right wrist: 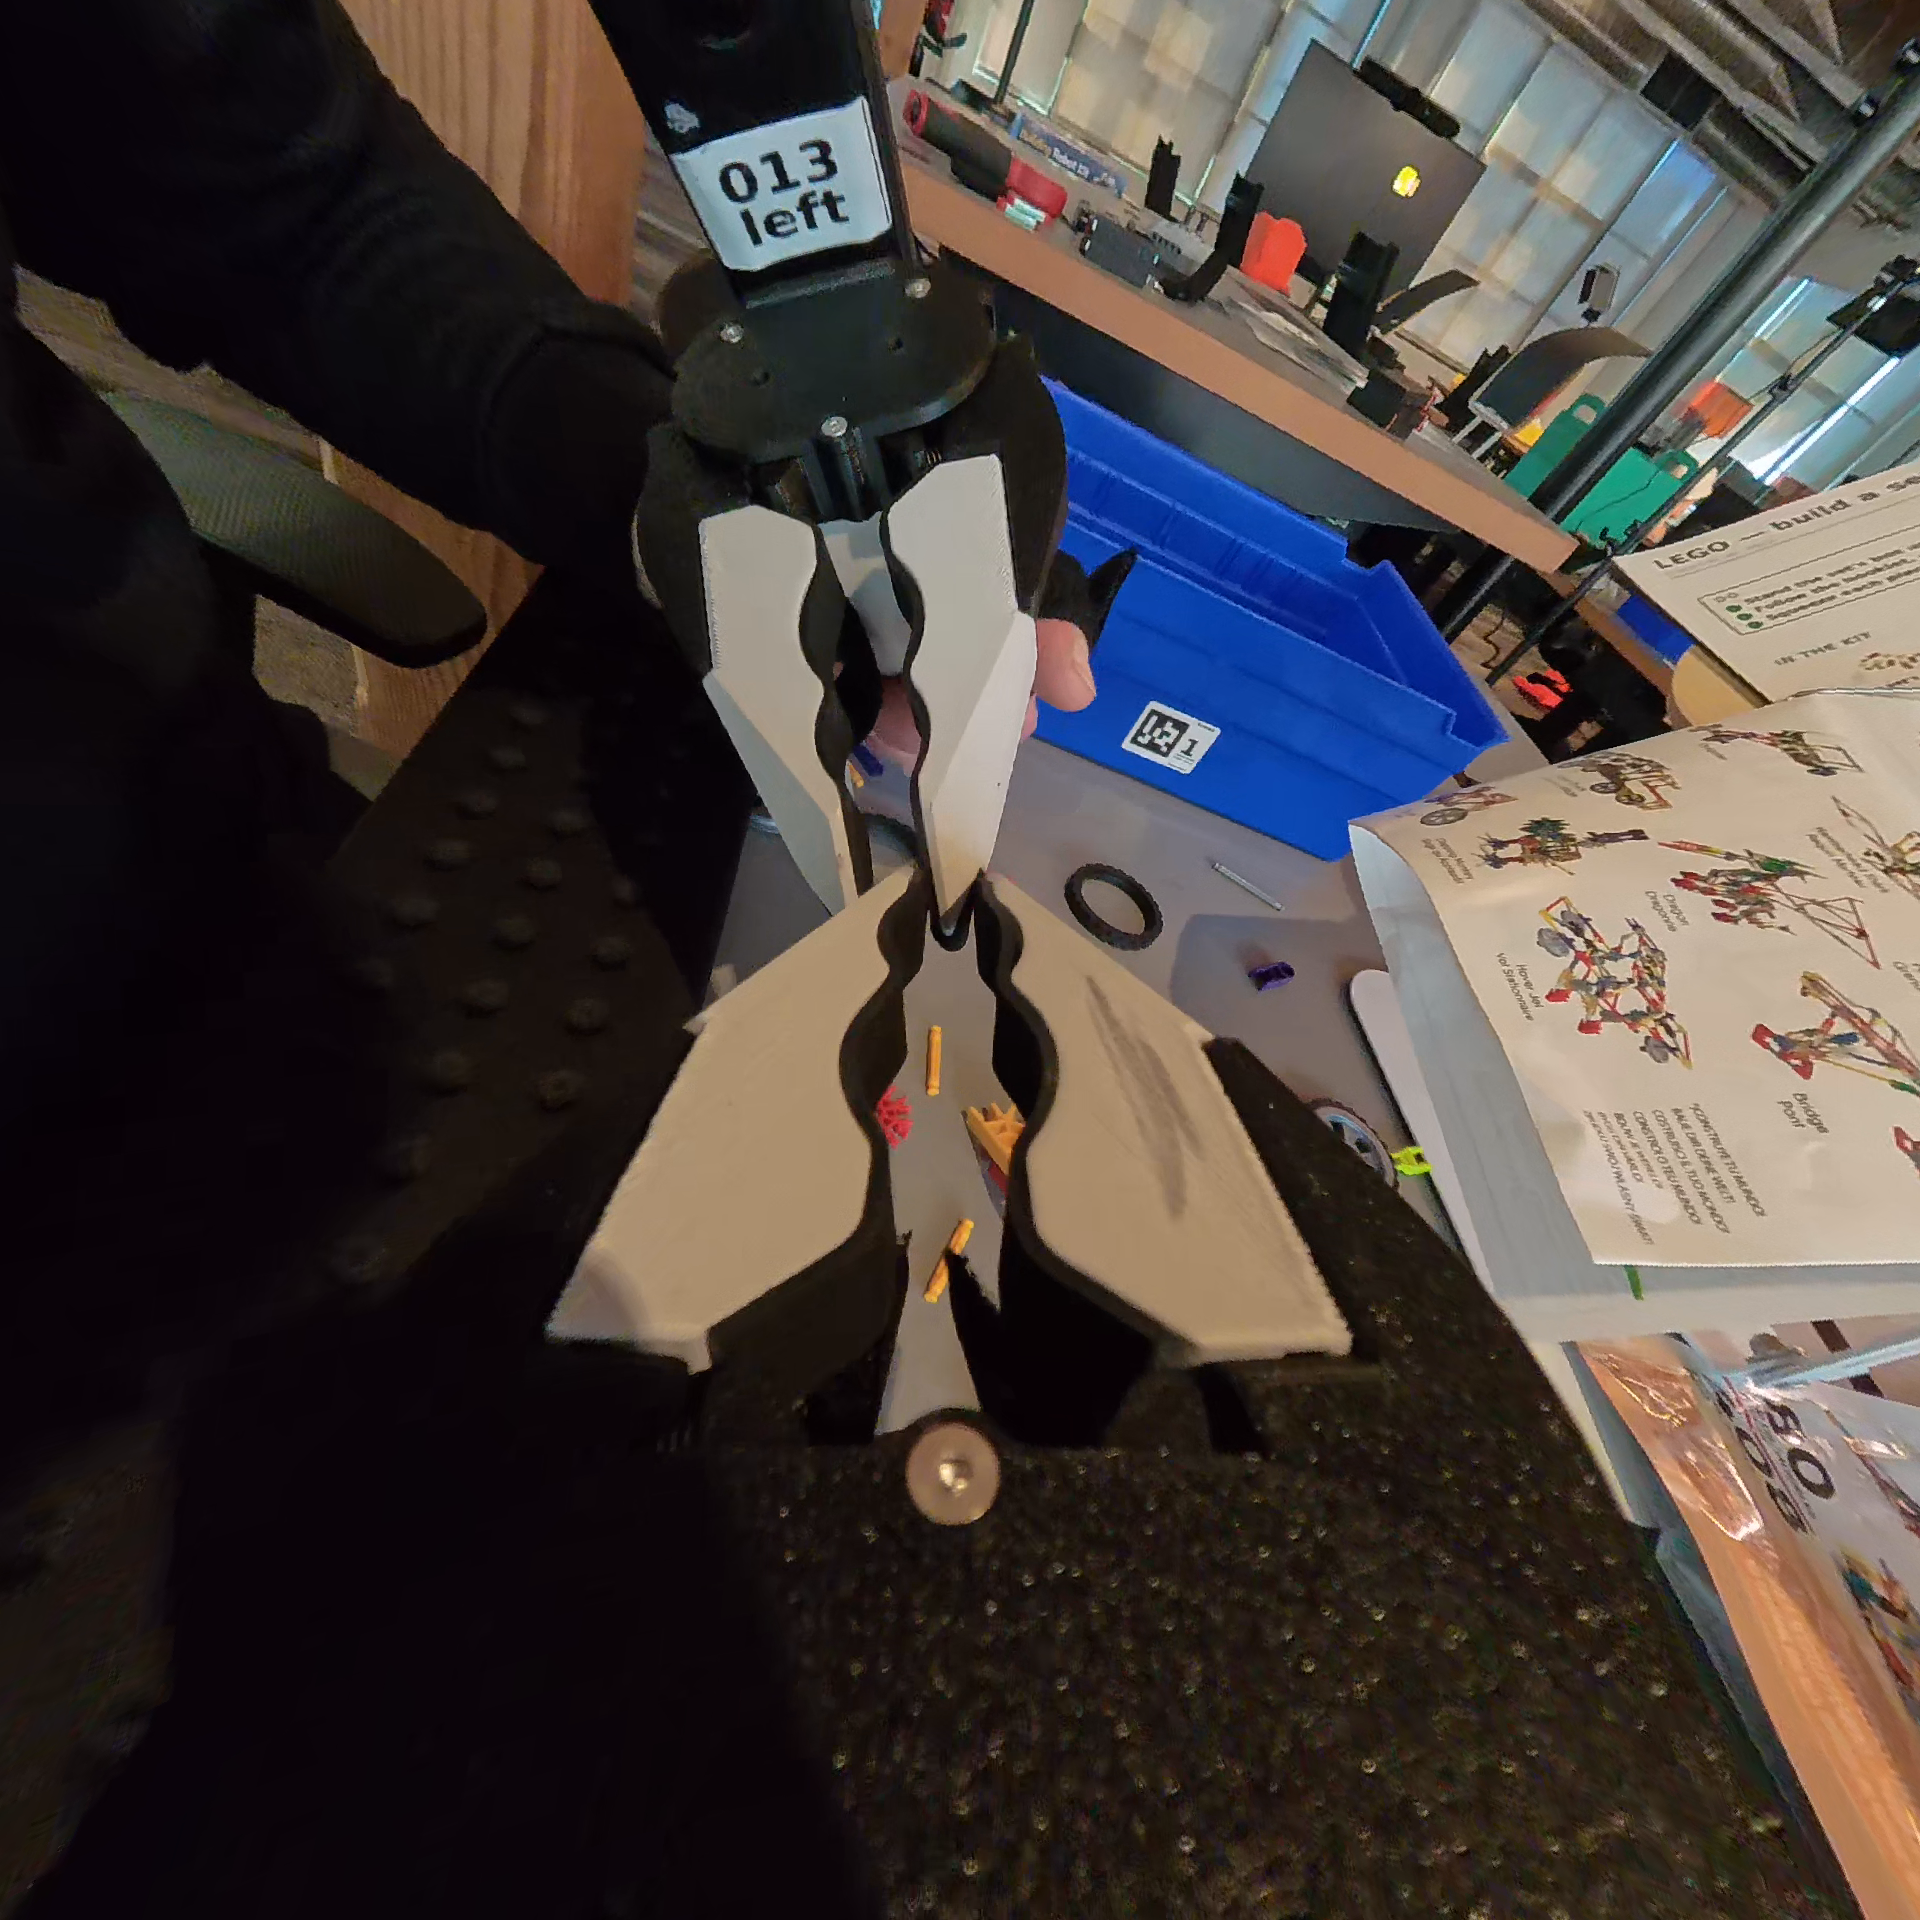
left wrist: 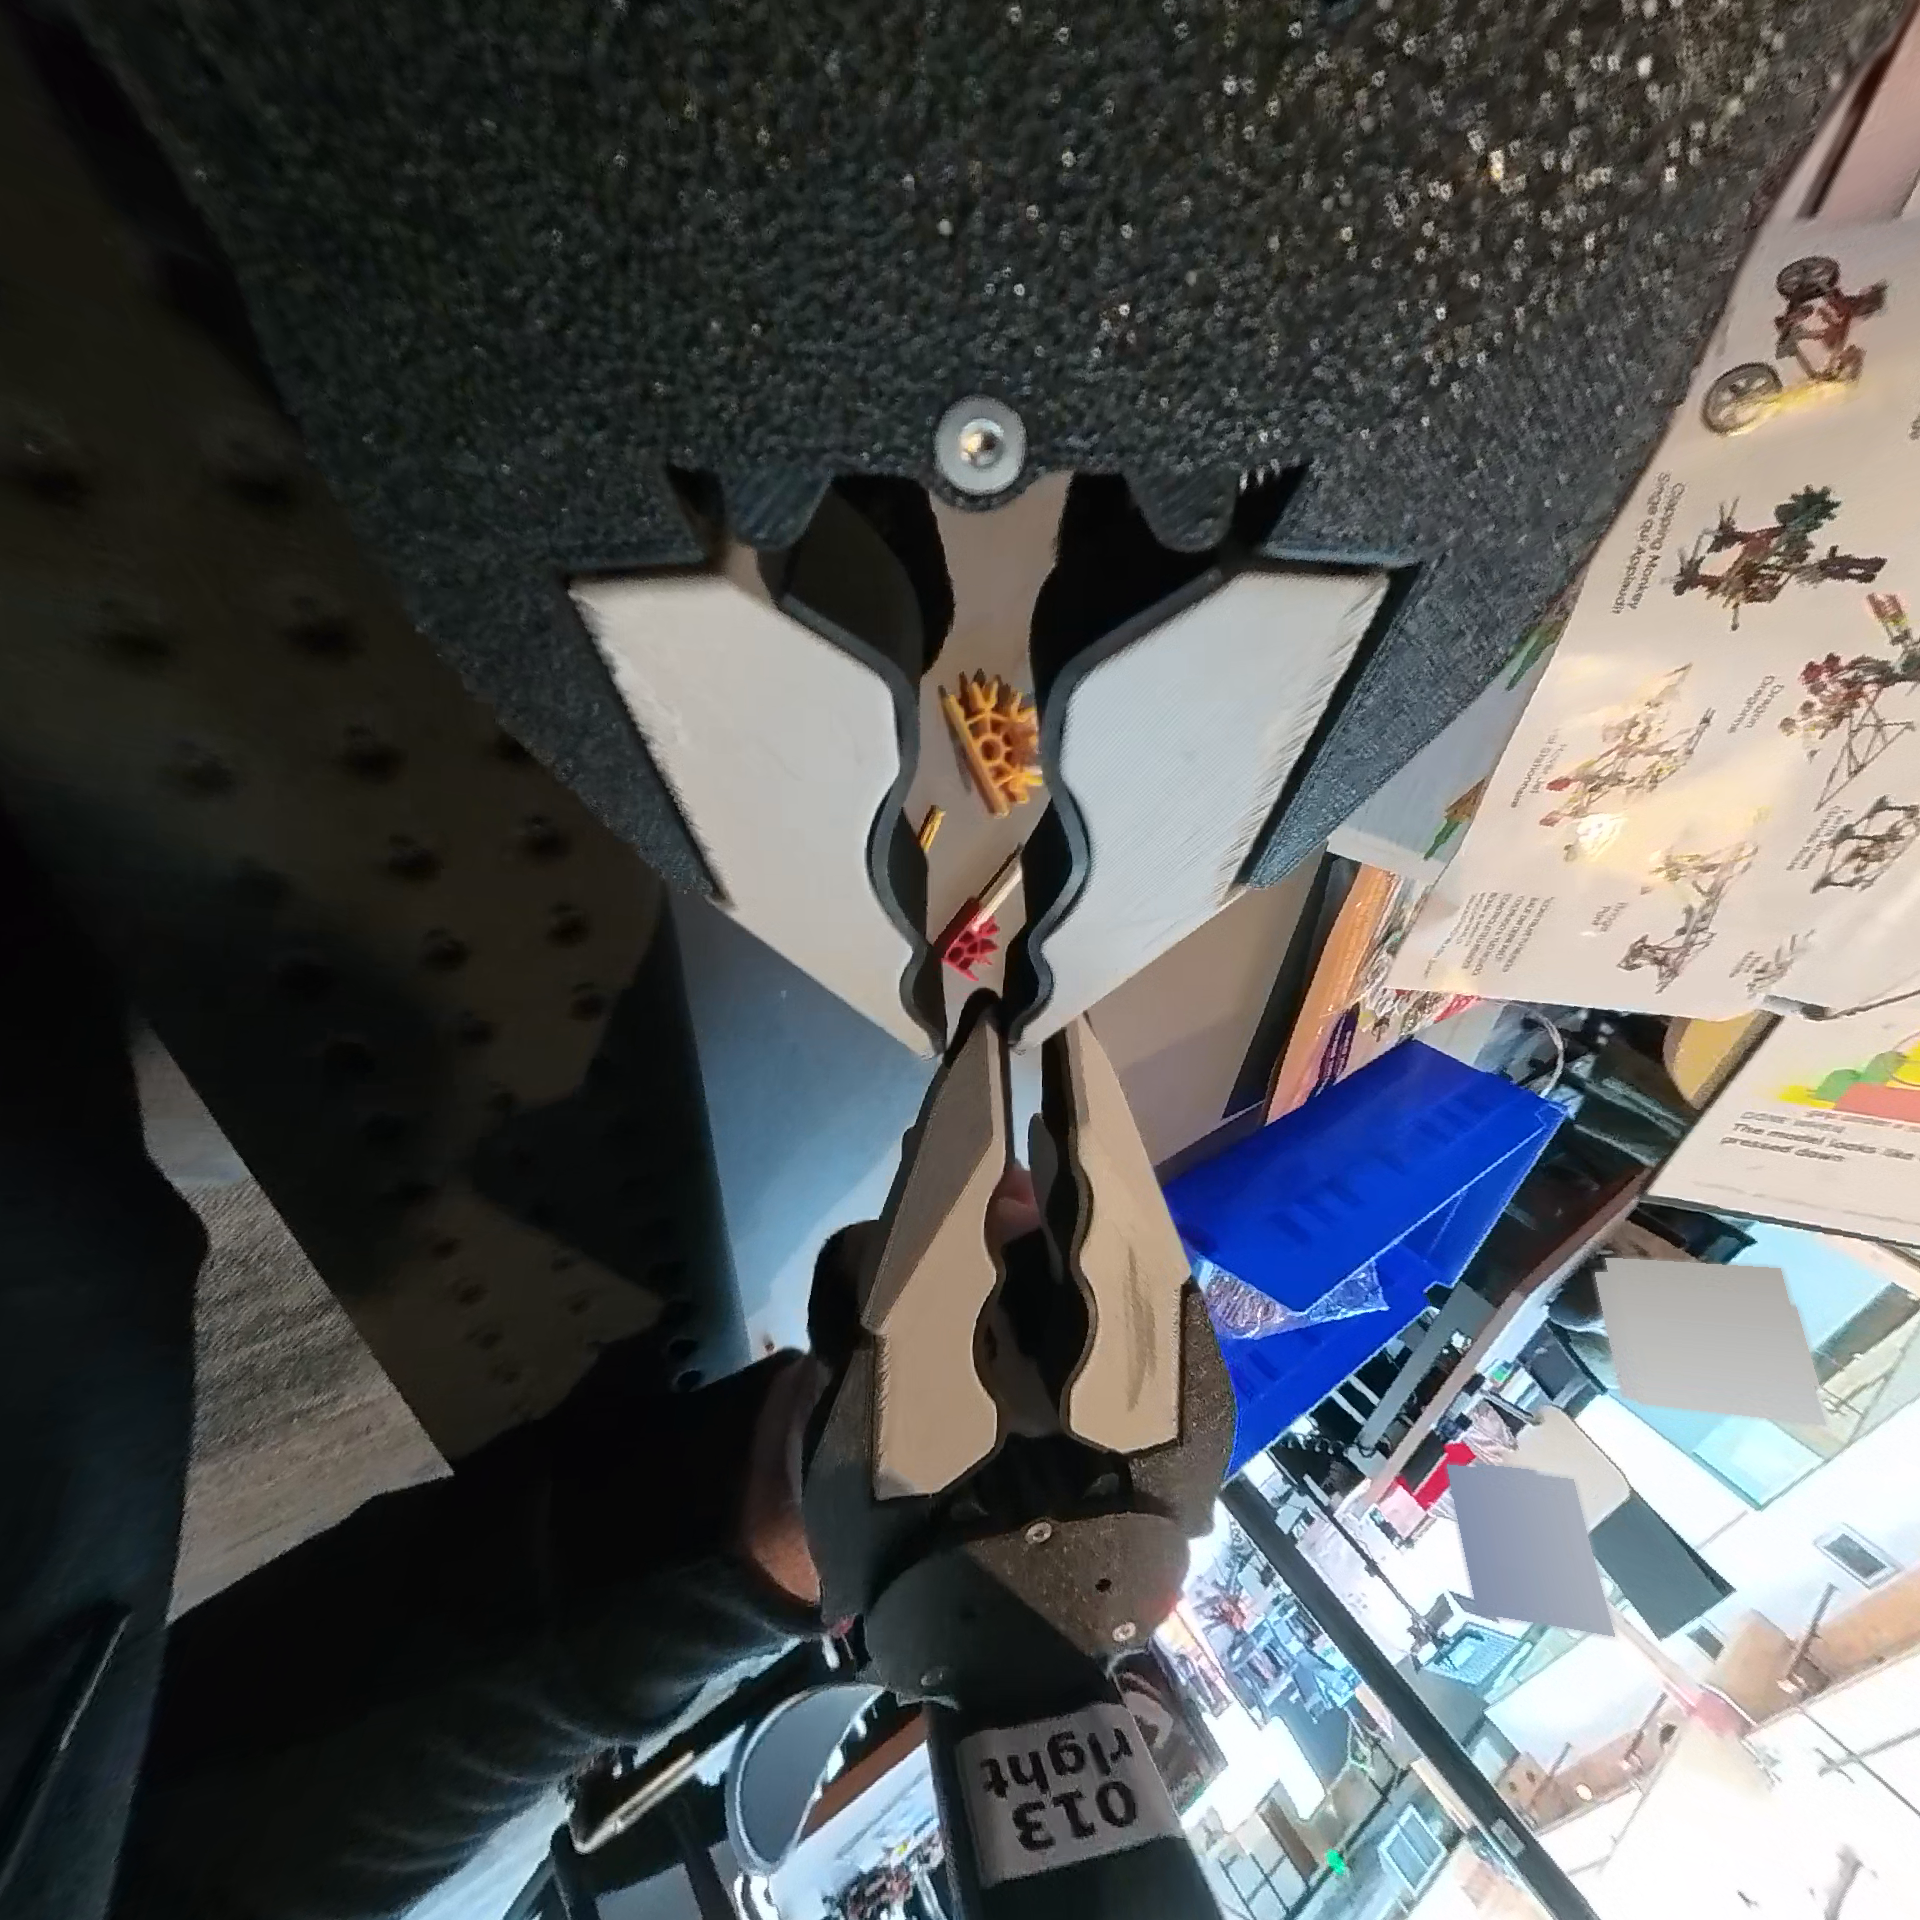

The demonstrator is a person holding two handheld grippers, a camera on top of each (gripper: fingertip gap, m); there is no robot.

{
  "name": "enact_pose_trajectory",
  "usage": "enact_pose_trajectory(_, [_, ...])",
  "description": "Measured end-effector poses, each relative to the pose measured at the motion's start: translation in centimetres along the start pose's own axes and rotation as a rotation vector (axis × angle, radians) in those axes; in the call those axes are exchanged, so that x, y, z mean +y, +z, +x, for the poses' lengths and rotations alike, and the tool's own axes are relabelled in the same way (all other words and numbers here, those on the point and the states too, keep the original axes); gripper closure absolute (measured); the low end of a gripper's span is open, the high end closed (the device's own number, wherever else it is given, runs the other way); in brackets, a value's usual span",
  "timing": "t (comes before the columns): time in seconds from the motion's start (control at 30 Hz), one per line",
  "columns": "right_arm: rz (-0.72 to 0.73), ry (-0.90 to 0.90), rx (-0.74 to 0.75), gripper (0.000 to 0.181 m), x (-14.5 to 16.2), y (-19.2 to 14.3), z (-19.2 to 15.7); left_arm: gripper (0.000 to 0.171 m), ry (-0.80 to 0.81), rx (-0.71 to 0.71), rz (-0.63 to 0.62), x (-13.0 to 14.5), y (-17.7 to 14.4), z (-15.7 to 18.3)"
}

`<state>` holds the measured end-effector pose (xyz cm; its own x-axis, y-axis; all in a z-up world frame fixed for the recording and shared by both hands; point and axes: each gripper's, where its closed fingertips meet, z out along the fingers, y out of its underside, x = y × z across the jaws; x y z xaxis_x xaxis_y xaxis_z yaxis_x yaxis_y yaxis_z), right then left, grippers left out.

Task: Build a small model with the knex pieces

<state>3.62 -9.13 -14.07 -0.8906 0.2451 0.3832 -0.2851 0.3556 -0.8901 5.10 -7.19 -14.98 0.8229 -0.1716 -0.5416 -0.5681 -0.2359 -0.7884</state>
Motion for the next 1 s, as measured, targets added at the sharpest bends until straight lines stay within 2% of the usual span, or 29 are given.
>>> enact_pose_trajectory(0.27, [0.04, 0.013, -0.026, 0.176, -0.75, -0.36, -0.3, 0.164, -0.066, 0.028, 0.076, -1.01, -0.21, 0.15])
enact_pose_trajectory(0.9, [0.015, 0.024, -0.068, 0.177, -0.26, -0.39, -0.65, 0.166, -0.142, 0.087, 0.105, -0.81, -0.02, 0.49])
enact_pose_trajectory(1.0, [0.031, 0.075, -0.036, 0.174, -0.25, -0.21, 0.21, 0.164, -0.136, 0.052, 0.089, -0.55, -0.12, -0.28])
